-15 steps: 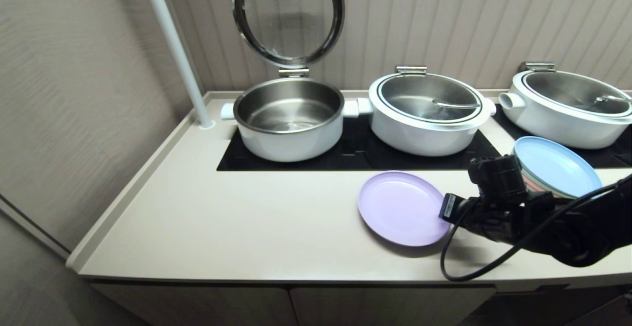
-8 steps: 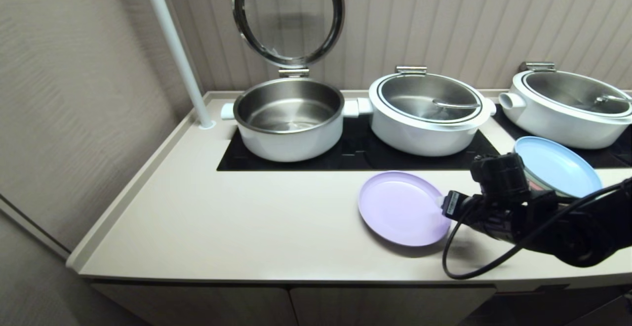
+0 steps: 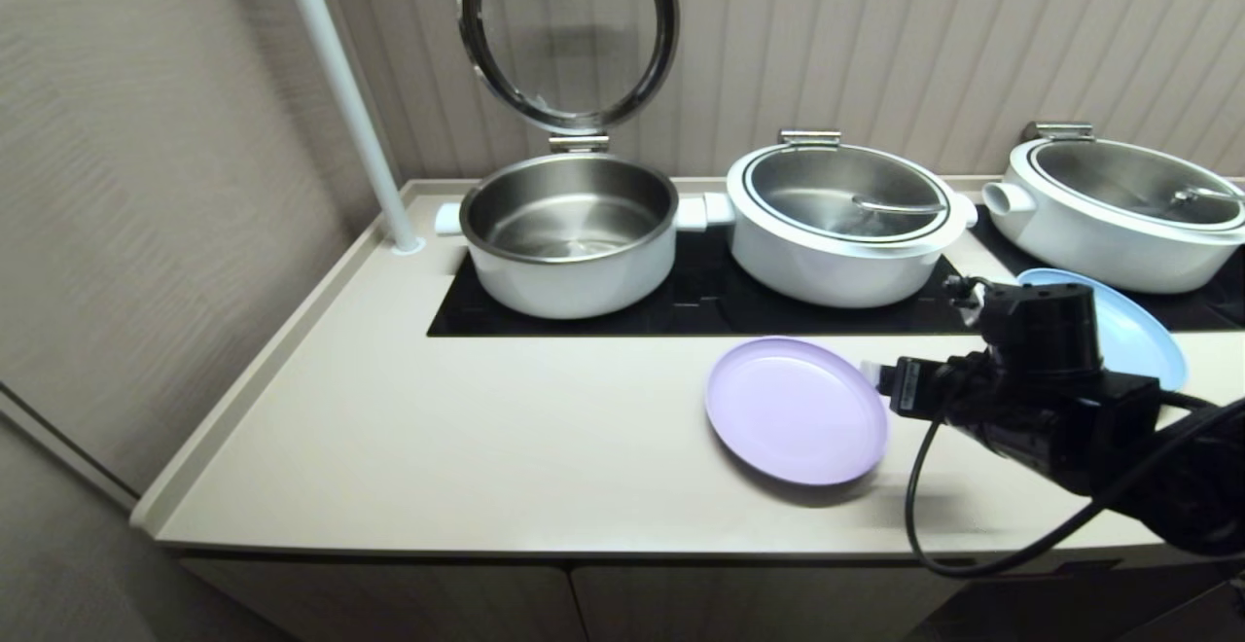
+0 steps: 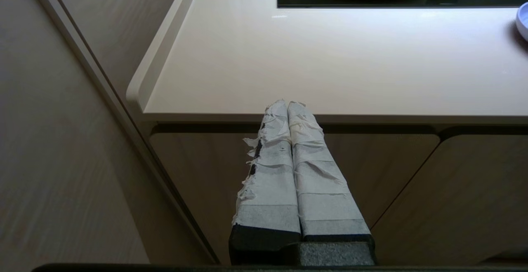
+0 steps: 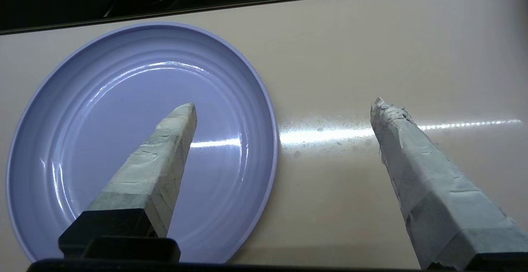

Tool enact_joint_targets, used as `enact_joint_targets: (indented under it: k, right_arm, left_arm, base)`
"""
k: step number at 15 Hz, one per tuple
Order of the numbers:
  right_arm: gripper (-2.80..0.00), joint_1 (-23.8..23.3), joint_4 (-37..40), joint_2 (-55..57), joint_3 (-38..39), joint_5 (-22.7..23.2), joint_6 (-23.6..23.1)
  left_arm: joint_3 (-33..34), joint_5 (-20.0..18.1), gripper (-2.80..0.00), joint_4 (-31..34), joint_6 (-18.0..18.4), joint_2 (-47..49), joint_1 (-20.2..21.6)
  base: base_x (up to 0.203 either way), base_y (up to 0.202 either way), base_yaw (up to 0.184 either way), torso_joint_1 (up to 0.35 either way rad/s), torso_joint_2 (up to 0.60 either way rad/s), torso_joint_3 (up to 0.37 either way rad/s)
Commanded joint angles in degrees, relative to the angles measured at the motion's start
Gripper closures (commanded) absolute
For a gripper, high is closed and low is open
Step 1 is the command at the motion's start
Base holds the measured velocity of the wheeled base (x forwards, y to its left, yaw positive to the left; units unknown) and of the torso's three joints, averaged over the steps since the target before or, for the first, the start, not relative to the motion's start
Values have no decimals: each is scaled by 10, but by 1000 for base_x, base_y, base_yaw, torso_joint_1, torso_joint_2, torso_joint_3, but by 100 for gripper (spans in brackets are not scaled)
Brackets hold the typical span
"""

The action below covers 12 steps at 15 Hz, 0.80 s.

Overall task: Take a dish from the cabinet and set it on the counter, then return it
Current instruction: Place it on the table, then pick up the plate from the table

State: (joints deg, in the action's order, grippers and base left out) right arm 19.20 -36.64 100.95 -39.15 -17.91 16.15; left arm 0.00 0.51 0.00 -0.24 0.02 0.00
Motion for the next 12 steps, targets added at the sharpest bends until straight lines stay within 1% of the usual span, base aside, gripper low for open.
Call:
enact_joint_targets:
  k: [1, 2, 3, 4, 5, 8, 10, 12]
  right_arm:
    - [-280, 0, -15, -25, 18, -1, -20]
    - [-280, 0, -21, -34, 30, -1, -30]
    - [-143, 0, -24, -43, 41, -7, -37]
    - [0, 0, -25, -48, 48, -26, -40]
    - [0, 0, -25, -53, 54, -38, -40]
    - [0, 0, -25, -90, 74, -41, -51]
    - [0, 0, -28, -126, 95, -44, -62]
    - [0, 0, -31, -169, 117, -58, -64]
  left_arm:
    - [0, 0, 0, 0, 0, 0, 0]
    - [0, 0, 0, 0, 0, 0, 0]
    - [0, 0, 0, 0, 0, 0, 0]
    - [0, 0, 0, 0, 0, 0, 0]
    - [0, 0, 0, 0, 0, 0, 0]
    - [0, 0, 0, 0, 0, 0, 0]
    - [0, 0, 0, 0, 0, 0, 0]
    - [0, 0, 0, 0, 0, 0, 0]
  base:
    - [0, 0, 0, 0, 0, 0]
    - [0, 0, 0, 0, 0, 0]
    - [0, 0, 0, 0, 0, 0]
    - [0, 0, 0, 0, 0, 0]
    - [0, 0, 0, 0, 0, 0]
    - [0, 0, 0, 0, 0, 0]
    - [0, 0, 0, 0, 0, 0]
    - [0, 0, 0, 0, 0, 0]
